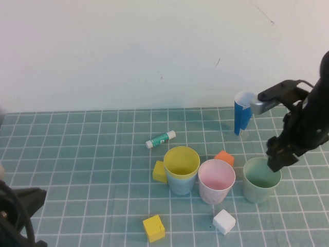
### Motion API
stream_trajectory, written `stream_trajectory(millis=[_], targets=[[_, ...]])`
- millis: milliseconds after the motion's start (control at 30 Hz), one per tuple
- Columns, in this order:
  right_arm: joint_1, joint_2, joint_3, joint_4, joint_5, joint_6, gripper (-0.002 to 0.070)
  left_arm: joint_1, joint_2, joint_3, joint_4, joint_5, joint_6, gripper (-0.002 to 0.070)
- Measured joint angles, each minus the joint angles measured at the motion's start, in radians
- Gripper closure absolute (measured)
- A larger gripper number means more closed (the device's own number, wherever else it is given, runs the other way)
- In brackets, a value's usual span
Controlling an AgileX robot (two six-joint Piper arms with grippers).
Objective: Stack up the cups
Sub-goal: Pick up the green cup, then place the green cup on the pink cup
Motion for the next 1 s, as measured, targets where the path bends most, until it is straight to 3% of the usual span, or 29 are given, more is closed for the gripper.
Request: stream_trajectory(millis=[167,300,400,467,567,633,733,1000], targets=[[0.000,0.106,0.000,0.002,-0.093,0.047,0.0112,0.000,0.000,0.000,0.000,0.029,-0.002,0.0673],[0.000,0.188,0.000,0.002,-0.143,0.058,0.0138,0.000,0.000,0.000,0.000,0.048,-0.004,0.0675],[0.000,0.240,0.000,0.002,-0.172,0.060,0.0210,0.000,0.000,0.000,0.000,0.063,-0.004,0.0675],[0.000,0.259,0.000,0.002,-0.184,0.060,0.0315,0.000,0.000,0.000,0.000,0.069,-0.004,0.0675],[0.000,0.263,-0.005,0.002,-0.200,0.052,0.0540,0.000,0.000,0.000,0.000,0.078,-0.004,0.0675],[0.000,0.259,-0.014,0.002,-0.202,0.046,0.0615,0.000,0.000,0.000,0.000,0.080,-0.004,0.0676],[0.000,0.234,-0.038,0.000,-0.188,0.030,0.0654,0.000,0.000,0.000,0.000,0.083,-0.004,0.0676],[0.000,0.074,-0.141,-0.003,-0.018,-0.037,0.0659,0.000,0.000,0.000,0.000,0.083,-0.004,0.0676]])
